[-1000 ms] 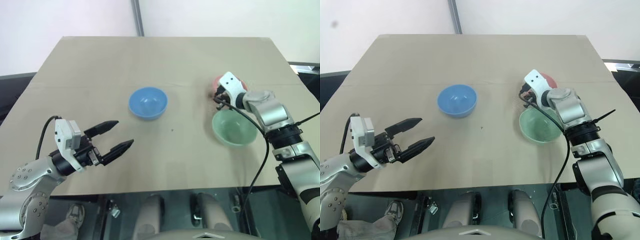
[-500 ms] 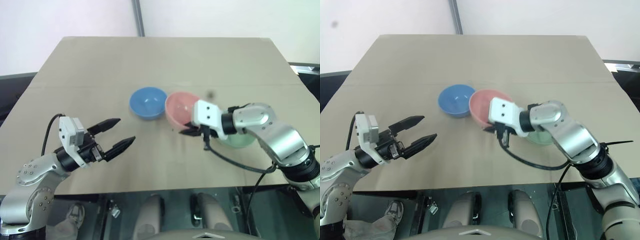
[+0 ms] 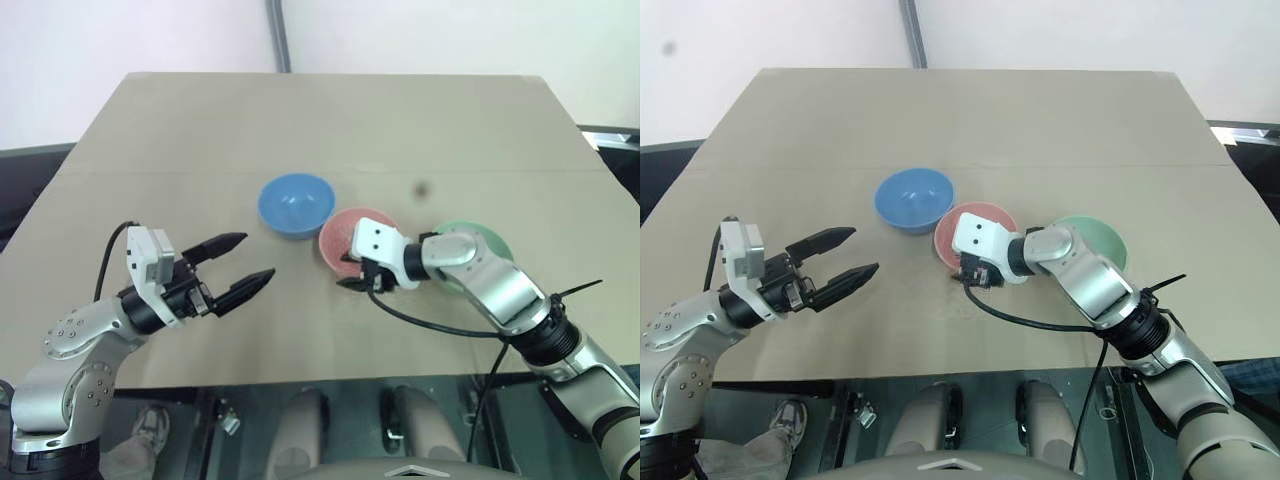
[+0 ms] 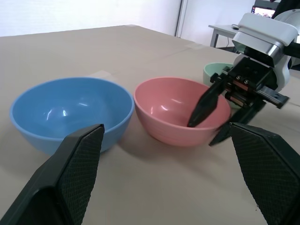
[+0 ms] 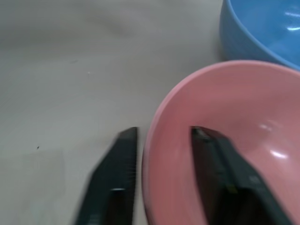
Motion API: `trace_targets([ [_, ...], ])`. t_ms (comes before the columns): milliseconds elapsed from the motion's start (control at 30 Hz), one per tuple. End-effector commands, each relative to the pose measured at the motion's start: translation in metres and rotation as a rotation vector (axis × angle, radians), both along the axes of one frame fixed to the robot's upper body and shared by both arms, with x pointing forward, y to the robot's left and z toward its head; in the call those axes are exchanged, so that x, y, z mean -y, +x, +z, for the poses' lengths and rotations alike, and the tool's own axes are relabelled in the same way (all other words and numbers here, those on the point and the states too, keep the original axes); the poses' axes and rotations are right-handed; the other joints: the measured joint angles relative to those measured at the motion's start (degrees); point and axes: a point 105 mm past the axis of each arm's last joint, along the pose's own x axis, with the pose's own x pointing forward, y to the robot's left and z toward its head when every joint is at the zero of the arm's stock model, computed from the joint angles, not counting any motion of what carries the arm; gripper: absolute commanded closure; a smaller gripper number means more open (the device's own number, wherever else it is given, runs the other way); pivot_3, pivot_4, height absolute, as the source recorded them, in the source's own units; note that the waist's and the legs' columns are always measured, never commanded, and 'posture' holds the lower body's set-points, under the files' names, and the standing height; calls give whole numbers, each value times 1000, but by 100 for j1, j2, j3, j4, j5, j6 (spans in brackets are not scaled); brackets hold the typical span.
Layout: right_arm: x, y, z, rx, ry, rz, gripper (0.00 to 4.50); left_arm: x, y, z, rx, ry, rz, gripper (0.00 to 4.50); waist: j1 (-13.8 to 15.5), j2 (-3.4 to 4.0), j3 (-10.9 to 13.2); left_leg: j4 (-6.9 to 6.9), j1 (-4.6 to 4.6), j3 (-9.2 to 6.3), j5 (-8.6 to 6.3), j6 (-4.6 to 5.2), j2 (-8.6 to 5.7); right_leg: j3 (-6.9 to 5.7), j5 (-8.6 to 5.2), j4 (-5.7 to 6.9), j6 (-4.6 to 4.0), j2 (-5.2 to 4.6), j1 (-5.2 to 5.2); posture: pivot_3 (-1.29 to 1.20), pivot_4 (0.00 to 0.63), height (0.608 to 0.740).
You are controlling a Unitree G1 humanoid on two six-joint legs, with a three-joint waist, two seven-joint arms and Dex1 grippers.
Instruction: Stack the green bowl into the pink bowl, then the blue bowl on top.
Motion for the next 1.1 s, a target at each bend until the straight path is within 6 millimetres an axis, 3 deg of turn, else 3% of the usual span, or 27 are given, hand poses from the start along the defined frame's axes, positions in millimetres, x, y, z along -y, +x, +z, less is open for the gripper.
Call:
trace_targets([
  [33, 6, -7, 43, 127, 98, 44, 991, -2, 0, 7, 35, 26, -6, 0, -3, 1, 1, 0, 0, 0, 0, 0, 0, 1, 0, 0, 0, -1, 0, 0, 150, 740],
  [133, 23, -21, 71, 103, 173, 46, 991, -3, 0, 6, 34, 28, -6, 0, -4, 2, 2, 0, 0, -3, 0, 0, 1, 2, 0, -1, 1, -1, -1, 0, 150, 740],
  [267, 64, -22, 81, 139, 116, -102, 991, -4, 0, 5, 34, 33, -11, 0, 3, 0, 0, -3, 0, -4, 0, 0, 2, -2, -1, -4, 0, -3, 1, 0, 150, 740],
  [400, 122, -18, 71, 120, -12, -364, 991, -3, 6, 4, 37, 32, -25, 0, 34, 1, 1, -2, 1, 5, 0, 0, -2, -3, -13, -4, -21, -7, 1, 0, 150, 740],
  [500, 146, -21, 49, 34, -72, -493, 991, 3, 10, 3, 39, 32, -50, 0, 20, -1, 0, -2, 2, 9, 0, 0, -7, -1, -14, -3, -21, -6, 2, 0, 150, 740],
  [700, 150, -26, 23, -79, -58, -549, 991, 5, 15, 5, 48, 29, -64, 0, -25, 0, 1, -2, 4, 11, 0, 0, 0, 4, -13, -1, -20, 4, -1, 0, 150, 740],
  [1100, 137, -35, 22, -199, 63, -537, 991, 3, 14, 6, 49, 23, -54, 0, -7, 0, 1, -2, -1, 7, 0, 0, -4, 3, -13, -6, -18, 2, 0, 0, 150, 740],
])
